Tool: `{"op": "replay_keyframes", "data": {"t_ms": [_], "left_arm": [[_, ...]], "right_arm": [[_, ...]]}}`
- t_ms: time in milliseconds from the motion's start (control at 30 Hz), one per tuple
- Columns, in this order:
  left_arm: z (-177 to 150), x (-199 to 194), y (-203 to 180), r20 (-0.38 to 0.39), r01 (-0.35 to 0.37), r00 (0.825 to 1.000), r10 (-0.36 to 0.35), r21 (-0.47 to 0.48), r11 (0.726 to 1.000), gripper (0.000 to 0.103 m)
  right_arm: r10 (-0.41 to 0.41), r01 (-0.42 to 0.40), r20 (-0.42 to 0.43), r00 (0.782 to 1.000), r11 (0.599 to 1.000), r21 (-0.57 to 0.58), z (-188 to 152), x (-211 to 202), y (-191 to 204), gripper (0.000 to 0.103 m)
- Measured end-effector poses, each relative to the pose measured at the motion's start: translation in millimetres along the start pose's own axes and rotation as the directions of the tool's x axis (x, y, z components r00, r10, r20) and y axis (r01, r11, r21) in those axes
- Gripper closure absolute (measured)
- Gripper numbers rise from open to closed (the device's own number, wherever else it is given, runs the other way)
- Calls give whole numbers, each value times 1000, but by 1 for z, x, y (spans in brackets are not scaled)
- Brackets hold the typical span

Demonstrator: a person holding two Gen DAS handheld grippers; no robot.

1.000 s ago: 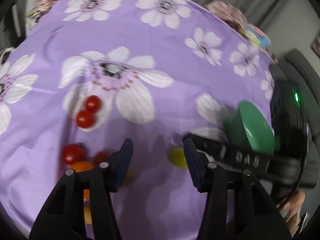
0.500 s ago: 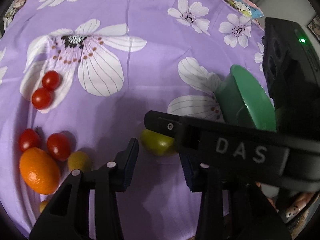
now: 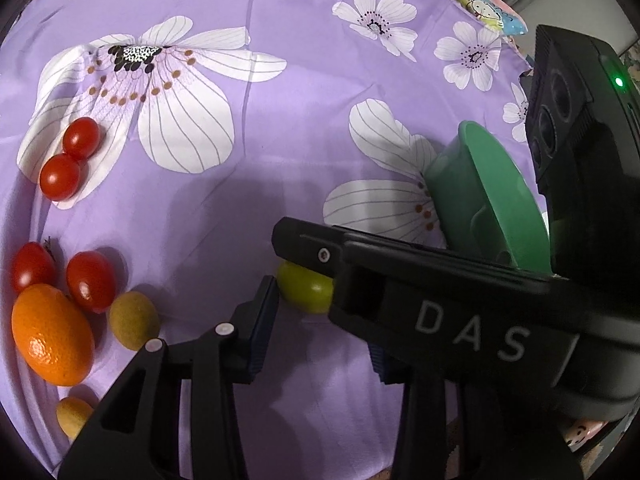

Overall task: Organize fruits
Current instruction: 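Lift the yellow-green fruit with the right gripper and carry it to the bowl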

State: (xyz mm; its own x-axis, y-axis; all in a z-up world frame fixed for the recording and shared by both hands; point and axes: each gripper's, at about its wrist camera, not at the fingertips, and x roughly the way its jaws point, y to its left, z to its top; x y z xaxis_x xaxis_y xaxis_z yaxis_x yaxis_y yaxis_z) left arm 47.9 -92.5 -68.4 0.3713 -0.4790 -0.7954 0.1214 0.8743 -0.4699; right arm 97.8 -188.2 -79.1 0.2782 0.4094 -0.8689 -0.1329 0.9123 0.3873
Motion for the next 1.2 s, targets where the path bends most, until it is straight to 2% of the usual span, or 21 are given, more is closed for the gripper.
{"op": "replay_keyframes", "data": {"t_ms": [400,500,800,1200], "left_arm": [[-2,3,-1,2,-7,1000,7,23,1000,65],[-2,-2,-4,31,-32,999,31,43,999,66],[-2,-24,-12,110,-36,994,27,82,996,66],[4,-51,-44,217,-49,976,8,183,982,66]], "right_arm": [[10,-10,-19,1000,1000,-24,0,6,1,69],[37,-37,-23,999,999,-25,-1,4,2,69],[52,-48,56,997,996,-76,-3,-19,14,69],[91,-71,183,979,991,-113,-7,-64,22,69]]}}
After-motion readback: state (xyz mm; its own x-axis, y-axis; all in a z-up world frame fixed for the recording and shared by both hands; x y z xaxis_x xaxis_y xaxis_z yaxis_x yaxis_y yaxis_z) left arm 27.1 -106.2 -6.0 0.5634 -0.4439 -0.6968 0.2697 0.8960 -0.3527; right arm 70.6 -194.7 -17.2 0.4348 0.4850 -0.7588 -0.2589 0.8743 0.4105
